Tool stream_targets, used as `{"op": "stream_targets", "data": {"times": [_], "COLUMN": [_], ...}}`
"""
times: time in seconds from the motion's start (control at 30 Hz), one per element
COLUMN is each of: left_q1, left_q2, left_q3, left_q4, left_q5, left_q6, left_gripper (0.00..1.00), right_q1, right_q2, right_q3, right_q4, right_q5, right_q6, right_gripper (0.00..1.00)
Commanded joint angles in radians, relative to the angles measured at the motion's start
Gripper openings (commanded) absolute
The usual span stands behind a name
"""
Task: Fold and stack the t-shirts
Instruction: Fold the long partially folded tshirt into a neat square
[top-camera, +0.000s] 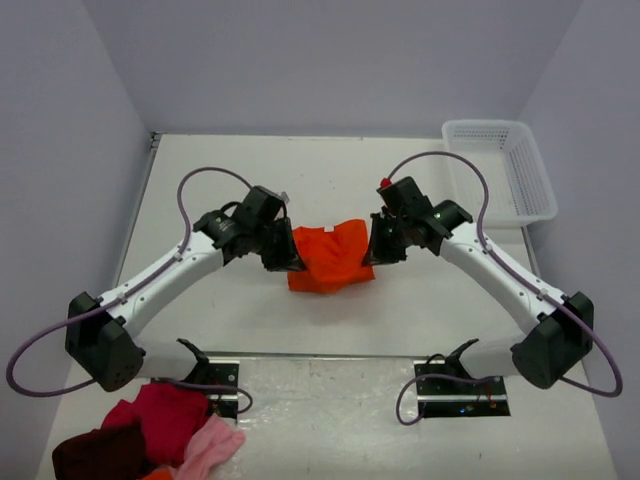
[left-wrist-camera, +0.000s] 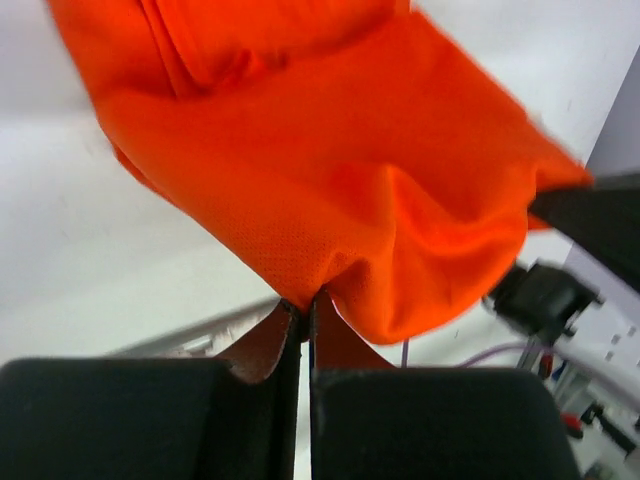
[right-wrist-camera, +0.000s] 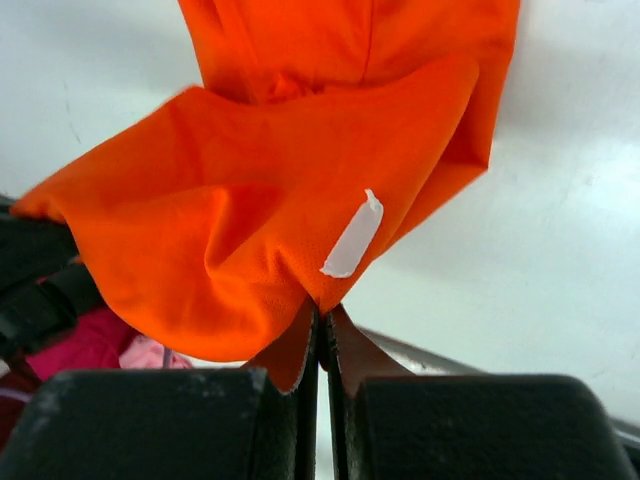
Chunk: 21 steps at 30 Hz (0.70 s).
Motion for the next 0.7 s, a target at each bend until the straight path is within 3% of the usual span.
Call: {"op": "stream_targets", "data": {"times": [0.0,0.1,0.37,0.6,0.63,0.67], "left_q1": [0.144,0.244,0.314,0.331,0.334,0.334], "left_q2": [0.110,0.254,0.574,0.703,0.711,0.727], "left_q3": [0.129,0.263,0.485,0.513,0.505,0.507], "left_q4": [-0.021,-0.043,-0.021,0.095,0.115,0.127], "left_q5": [0.010,0.004,0.067,0.070,0.058,0.050], "left_q6": [0.178,0.269,0.364,0.394,0.395,0.395], "left_gripper": [0.00,0.00,0.00,0.00,0.00,0.00], "right_q1": [-0.045,-0.114,-0.200,-0.231,-0.234,-0.235], "right_q2": [0.112,0.236,0.548,0.790,0.809,0.850], "right_q3": [0.156,0.270,0.509,0.738,0.753,0.796], "right_q4": [-0.081,-0.099,-0.115,-0.128,-0.121,-0.118], "right_q5": [0.042,0.032,-0.032,-0.057,-0.076,-0.095], "right_q6": [-0.088,-0.133,-0.225,-0.268,-0.276,-0.279], "right_gripper": [0.00,0.00,0.00,0.00,0.01,0.12]}}
